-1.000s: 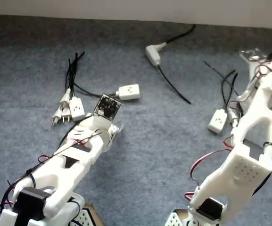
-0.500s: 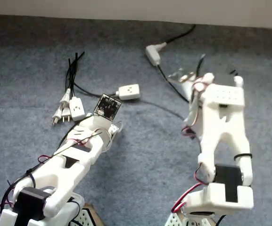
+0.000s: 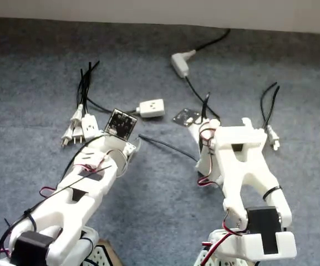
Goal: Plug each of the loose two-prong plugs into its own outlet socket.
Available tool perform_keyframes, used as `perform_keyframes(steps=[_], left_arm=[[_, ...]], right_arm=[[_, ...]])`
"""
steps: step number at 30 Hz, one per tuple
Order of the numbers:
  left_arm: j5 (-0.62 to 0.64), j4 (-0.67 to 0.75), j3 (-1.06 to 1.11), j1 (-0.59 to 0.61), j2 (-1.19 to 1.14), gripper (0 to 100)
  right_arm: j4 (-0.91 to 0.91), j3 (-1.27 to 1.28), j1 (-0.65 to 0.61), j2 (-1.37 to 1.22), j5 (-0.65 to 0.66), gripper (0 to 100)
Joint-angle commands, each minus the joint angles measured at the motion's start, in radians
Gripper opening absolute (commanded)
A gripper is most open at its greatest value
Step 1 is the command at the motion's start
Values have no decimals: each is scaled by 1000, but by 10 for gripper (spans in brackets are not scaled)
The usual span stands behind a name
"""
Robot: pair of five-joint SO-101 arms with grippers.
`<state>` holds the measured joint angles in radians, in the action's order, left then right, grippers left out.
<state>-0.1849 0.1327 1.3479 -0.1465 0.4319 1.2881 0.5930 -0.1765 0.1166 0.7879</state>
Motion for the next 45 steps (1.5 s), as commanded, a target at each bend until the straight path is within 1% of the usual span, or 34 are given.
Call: perform_keyframes(steps=[1, 4, 5, 9, 12, 15, 19, 23, 26, 30, 33, 38, 42, 45], left_arm=[[0, 12, -4, 39, 50, 214], [5, 11, -4, 76, 73, 213], [28, 11, -5, 94, 77, 213], [146, 11, -25, 183, 77, 213], [175, 11, -35, 196, 73, 213], [173, 11, -36, 160, 73, 215], [173, 11, -33, 139, 73, 216], [173, 11, -31, 128, 71, 216], [172, 11, -30, 111, 71, 216], [172, 11, -28, 108, 71, 216], [172, 11, -28, 108, 71, 214], [172, 11, -28, 108, 71, 214], [172, 11, -28, 108, 71, 214], [172, 11, -28, 108, 71, 214]], right_arm=[[-8, -2, -13, 45, -11, 310], [19, -8, -12, 47, -5, 366], [36, -12, -13, 48, -5, 372], [70, -45, -28, 62, -12, 373], [108, -91, 2, 119, -14, 373], [114, -157, 81, 191, -14, 373], [56, -232, 234, 203, -2, 372], [24, -292, 364, 94, 60, 372], [24, -375, 430, -27, 95, 372], [30, -550, 496, -185, 104, 371], [35, -674, 519, -297, 104, 364], [38, -849, 539, -456, 106, 267], [137, -972, 535, -556, 138, 263], [151, -1053, 541, -627, 121, 263]])
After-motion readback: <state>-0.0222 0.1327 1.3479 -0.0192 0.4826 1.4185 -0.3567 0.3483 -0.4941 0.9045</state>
